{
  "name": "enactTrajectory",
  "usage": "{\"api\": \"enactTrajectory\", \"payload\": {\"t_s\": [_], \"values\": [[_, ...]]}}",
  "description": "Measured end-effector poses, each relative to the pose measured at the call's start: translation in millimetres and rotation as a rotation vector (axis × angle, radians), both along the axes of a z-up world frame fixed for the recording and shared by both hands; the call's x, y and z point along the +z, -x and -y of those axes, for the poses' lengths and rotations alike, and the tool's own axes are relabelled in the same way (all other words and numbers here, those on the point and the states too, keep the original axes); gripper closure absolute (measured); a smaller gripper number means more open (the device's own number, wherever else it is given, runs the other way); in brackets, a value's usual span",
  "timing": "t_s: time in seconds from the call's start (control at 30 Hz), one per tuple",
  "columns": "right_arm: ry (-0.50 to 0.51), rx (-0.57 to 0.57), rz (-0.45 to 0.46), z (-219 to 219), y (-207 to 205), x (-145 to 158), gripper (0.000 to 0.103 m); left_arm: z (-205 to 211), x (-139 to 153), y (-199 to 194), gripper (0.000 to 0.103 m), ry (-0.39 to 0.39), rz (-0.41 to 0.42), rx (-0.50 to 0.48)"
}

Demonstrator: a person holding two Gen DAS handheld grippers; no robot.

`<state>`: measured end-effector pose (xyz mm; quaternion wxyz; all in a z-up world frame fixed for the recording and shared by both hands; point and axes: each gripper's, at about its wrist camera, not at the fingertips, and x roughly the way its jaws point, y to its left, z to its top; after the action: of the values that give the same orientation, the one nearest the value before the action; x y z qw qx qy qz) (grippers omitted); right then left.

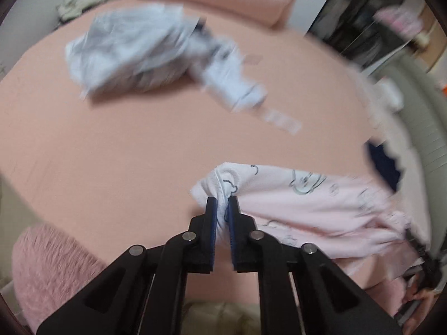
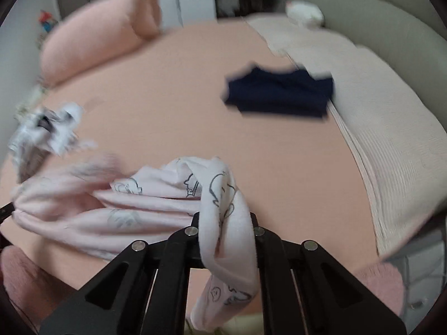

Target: Fold clothes

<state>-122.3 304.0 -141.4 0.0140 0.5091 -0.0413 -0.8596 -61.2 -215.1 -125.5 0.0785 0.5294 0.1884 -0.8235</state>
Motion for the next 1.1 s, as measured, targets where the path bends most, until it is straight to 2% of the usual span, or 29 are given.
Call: {"api": "enactTrajectory", "payload": {"t_s": [0.07, 0.13, 0.2, 0.23, 0.27, 0.37, 0.4, 0.47, 0.53, 0.57, 0.6, 0.63, 0.67, 0.73, 0.8, 0.87, 0.97, 1.03, 1.1], "values": [[-0.031, -0.028, 0.017, -7.7, -1.1, -0.3, 0.093, -1.3, -14.1, 0.7, 0.087, 0.017, 0.054, 0.035], [-0.028, -0.041, -0.009, -9.1, -5.3, 5.5, 0.089, -18.0, -5.4, 4.5, 0.080, 0.068, -0.003, -0.019], [-0.038, -0.038, -0.086, -4.2, -8.1, 21.3, 0.073, -40.6, 6.5, 9.9, 0.052, 0.089, -0.068, -0.107], [-0.047, -0.035, -0.130, -1.1, -9.1, 30.6, 0.061, -57.1, 12.3, 14.8, 0.050, 0.079, -0.110, -0.181], [-0.058, -0.022, -0.176, 4.5, -11.4, 39.4, 0.054, -73.6, 15.3, 21.7, 0.050, 0.063, -0.139, -0.255], [-0.064, 0.052, -0.220, 27.2, -5.8, 51.2, 0.047, -120.3, 16.3, 33.4, 0.050, 0.040, -0.175, -0.426], [-0.055, 0.079, -0.220, 34.8, -4.3, 52.0, 0.045, -137.7, 15.2, 35.4, 0.050, 0.028, -0.186, -0.483], [-0.026, 0.158, -0.198, 52.4, 0.8, 44.5, 0.032, -169.1, 9.4, 39.6, 0.050, -0.002, -0.191, -0.584], [-0.023, 0.209, -0.108, 64.6, 8.4, 22.2, 0.029, -195.3, 0.7, 40.2, 0.050, -0.014, -0.165, -0.652], [-0.032, 0.217, -0.057, 68.4, 12.1, 9.0, 0.030, -204.5, -7.2, 42.1, 0.054, 0.002, -0.140, -0.670], [-0.046, 0.215, -0.004, 71.0, 16.1, -5.8, 0.032, -212.0, -16.8, 45.1, 0.095, 0.028, -0.110, -0.682], [-0.065, 0.215, 0.041, 72.4, 18.4, -19.8, 0.052, -213.7, -23.5, 46.5, 0.093, 0.051, -0.083, -0.676], [-0.089, 0.217, 0.080, 72.6, 19.0, -33.2, 0.093, -212.6, -28.7, 47.2, 0.094, 0.071, -0.056, -0.661], [-0.079, 0.219, 0.095, 69.6, 10.7, -38.9, 0.094, -194.5, -25.0, 45.4, 0.094, 0.031, -0.052, -0.600], [-0.071, 0.226, 0.076, 65.9, 3.4, -29.8, 0.094, -165.9, -12.5, 42.4, 0.094, 0.067, -0.074, -0.515], [-0.057, 0.212, 0.051, 58.1, -2.3, -14.7, 0.095, -132.5, -2.0, 39.1, 0.094, 0.062, -0.083, -0.423], [-0.045, 0.180, 0.061, 45.1, -7.8, -2.0, 0.094, -93.9, -0.1, 33.1, 0.094, 0.098, -0.065, -0.279], [-0.015, 0.162, 0.095, 35.5, -8.6, -5.9, 0.094, -70.5, -0.8, 23.4, 0.089, 0.060, -0.036, -0.203], [0.024, 0.144, 0.128, 25.5, -8.8, -11.1, 0.094, -57.1, -4.3, 19.7, 0.073, -0.005, -0.001, -0.187]]}}
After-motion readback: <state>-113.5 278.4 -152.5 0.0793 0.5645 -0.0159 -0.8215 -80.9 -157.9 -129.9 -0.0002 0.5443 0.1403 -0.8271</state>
